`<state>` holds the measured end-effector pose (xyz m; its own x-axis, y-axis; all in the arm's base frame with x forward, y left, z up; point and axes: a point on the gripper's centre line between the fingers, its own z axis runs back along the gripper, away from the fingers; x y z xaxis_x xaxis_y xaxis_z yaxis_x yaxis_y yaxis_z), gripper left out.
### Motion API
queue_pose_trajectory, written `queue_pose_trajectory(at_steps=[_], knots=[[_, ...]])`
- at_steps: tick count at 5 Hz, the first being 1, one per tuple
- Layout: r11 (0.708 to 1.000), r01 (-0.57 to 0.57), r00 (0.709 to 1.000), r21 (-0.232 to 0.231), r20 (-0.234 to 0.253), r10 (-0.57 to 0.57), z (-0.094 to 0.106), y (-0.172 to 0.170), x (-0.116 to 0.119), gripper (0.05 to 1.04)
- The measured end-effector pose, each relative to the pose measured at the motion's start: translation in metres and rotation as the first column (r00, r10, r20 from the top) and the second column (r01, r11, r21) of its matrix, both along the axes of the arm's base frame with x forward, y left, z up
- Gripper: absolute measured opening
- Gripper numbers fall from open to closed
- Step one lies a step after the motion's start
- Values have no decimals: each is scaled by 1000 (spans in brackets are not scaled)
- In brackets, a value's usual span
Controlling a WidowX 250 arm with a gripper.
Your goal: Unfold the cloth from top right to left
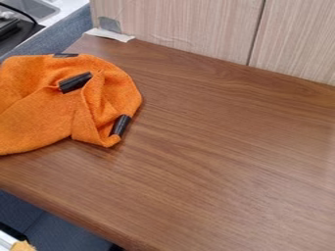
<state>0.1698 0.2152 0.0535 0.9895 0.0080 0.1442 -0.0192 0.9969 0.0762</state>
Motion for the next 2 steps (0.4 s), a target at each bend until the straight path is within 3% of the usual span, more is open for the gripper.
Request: queue_pose_trajectory(at_steps=[2], knots=[[998,64,998,15,-2,-64,5,-6,6,816]])
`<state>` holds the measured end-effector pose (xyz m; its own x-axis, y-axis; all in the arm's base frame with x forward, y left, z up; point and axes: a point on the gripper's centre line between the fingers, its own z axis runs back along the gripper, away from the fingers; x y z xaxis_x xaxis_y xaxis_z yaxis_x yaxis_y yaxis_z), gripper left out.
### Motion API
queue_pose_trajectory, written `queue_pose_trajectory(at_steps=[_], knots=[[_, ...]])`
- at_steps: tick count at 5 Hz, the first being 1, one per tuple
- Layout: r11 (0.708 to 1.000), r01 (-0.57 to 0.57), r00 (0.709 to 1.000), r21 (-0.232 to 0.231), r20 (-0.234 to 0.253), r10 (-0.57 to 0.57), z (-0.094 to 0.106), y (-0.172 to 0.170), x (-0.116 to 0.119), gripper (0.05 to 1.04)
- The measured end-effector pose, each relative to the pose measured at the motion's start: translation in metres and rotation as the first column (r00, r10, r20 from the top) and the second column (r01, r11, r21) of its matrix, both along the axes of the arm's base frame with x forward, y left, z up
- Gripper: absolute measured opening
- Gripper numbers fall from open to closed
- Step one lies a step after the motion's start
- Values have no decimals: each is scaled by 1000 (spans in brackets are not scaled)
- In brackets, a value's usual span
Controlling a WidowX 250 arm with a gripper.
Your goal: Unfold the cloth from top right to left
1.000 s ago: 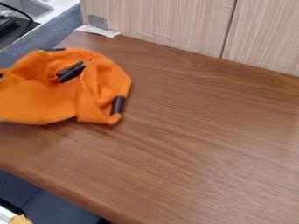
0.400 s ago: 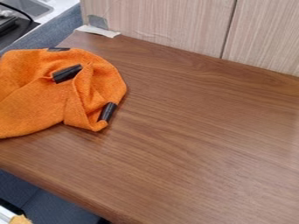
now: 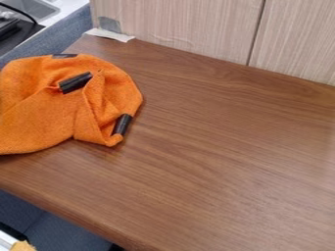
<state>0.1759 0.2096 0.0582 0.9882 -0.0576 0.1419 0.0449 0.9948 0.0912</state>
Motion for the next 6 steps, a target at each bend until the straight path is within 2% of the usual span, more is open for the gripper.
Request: queue_pose_trajectory(at_steps=[1,2,3,6], knots=[[999,52,998,11,28,-52,10,-7,8,1001],[992,124,990,25,66,-125,25,-18,17,1003],[985,173,979,20,109,-174,39,-26,20,999],[971,240,950,4,206,-235,81,-37,27,999]])
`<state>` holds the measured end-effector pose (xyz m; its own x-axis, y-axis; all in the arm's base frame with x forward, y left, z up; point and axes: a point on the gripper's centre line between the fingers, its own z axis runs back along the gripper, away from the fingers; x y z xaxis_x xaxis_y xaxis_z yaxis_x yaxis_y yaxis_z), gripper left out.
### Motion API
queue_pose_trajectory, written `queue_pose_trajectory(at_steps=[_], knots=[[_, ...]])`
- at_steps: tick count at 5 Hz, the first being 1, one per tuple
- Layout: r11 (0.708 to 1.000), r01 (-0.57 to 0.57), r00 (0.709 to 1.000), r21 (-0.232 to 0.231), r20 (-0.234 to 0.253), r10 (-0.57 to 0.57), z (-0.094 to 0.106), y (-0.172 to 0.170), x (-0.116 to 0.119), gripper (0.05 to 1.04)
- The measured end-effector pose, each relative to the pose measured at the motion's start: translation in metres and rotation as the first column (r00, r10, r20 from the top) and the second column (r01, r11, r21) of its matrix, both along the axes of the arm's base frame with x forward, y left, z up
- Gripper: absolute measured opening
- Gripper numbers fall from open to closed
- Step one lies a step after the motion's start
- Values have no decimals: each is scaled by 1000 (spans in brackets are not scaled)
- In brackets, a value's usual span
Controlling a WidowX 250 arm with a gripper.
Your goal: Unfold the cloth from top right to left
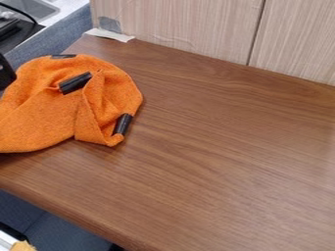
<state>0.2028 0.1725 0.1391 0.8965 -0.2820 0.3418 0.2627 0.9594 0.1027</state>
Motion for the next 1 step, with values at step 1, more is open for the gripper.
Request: queue_pose_trajectory(at_steps=[1], knots=[[997,70,997,20,15,-70,3,-1,5,999]])
